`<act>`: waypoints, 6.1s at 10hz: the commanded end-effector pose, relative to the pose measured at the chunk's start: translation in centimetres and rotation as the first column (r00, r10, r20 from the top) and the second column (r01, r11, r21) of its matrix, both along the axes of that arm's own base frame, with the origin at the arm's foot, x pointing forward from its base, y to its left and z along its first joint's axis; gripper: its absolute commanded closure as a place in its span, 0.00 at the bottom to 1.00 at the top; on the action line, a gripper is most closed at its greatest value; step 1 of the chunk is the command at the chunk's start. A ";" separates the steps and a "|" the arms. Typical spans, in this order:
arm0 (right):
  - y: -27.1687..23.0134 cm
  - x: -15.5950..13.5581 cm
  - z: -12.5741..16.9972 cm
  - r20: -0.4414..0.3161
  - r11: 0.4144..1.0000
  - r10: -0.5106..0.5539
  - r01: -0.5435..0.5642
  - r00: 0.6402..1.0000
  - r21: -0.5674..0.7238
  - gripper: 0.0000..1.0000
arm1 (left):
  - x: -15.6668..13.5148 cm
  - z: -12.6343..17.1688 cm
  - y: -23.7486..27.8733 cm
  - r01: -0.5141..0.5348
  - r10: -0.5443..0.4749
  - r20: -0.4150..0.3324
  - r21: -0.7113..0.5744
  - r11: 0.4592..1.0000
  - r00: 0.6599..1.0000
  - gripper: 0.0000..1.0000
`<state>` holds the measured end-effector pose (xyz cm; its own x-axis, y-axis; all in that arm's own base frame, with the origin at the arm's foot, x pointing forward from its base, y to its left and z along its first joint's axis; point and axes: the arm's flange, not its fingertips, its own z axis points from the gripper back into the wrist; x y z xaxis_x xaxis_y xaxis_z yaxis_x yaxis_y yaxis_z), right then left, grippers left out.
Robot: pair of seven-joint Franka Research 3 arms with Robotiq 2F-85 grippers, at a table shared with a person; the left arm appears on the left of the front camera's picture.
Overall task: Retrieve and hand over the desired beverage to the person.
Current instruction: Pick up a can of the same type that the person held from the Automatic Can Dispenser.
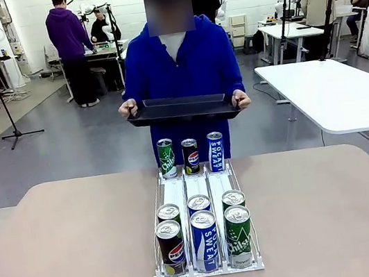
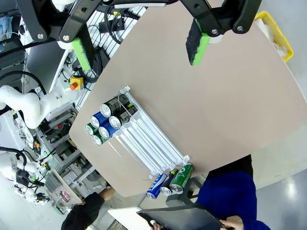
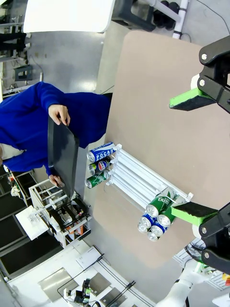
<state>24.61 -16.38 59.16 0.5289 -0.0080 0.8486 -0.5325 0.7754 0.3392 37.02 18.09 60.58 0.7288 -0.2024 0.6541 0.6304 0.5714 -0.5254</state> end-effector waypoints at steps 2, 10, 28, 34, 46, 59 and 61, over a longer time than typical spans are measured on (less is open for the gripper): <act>0.1 0.0 0.0 0.004 1.000 0.010 -0.010 1.000 0.001 0.00 | 0.2 0.2 0.3 0.014 -0.013 0.020 -0.005 1.000 1.000 0.00; 0.1 0.0 0.0 0.004 1.000 0.010 -0.010 1.000 0.001 0.00 | 0.2 0.2 0.3 0.014 -0.013 0.020 -0.005 1.000 1.000 0.00; 0.1 0.0 0.0 0.004 1.000 0.010 -0.010 1.000 0.001 0.00 | 0.2 0.2 0.3 0.014 -0.013 0.020 -0.005 1.000 1.000 0.00; 0.1 0.0 0.0 0.004 1.000 0.010 -0.010 1.000 0.001 0.00 | 0.2 0.2 0.3 0.014 -0.013 0.020 -0.005 1.000 1.000 0.00; 0.1 0.0 0.0 0.004 1.000 0.010 -0.010 1.000 0.001 0.00 | 0.2 0.2 0.3 0.014 -0.013 0.020 -0.005 1.000 1.000 0.00; 0.1 0.0 0.0 0.004 1.000 0.010 -0.010 1.000 0.001 0.00 | -8.6 9.3 -19.1 0.093 -0.086 -0.037 0.472 0.877 0.996 0.00; 0.1 0.0 0.0 0.004 1.000 0.010 -0.010 1.000 0.001 0.00 | -12.4 7.9 -30.0 -0.062 0.152 -0.099 0.604 0.794 0.983 0.00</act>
<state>24.61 -16.30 59.21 0.5292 -0.0051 0.8485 -0.5325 0.7765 0.3368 24.40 -8.71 70.63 0.7467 -0.5175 0.4178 0.6123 0.7802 -0.1280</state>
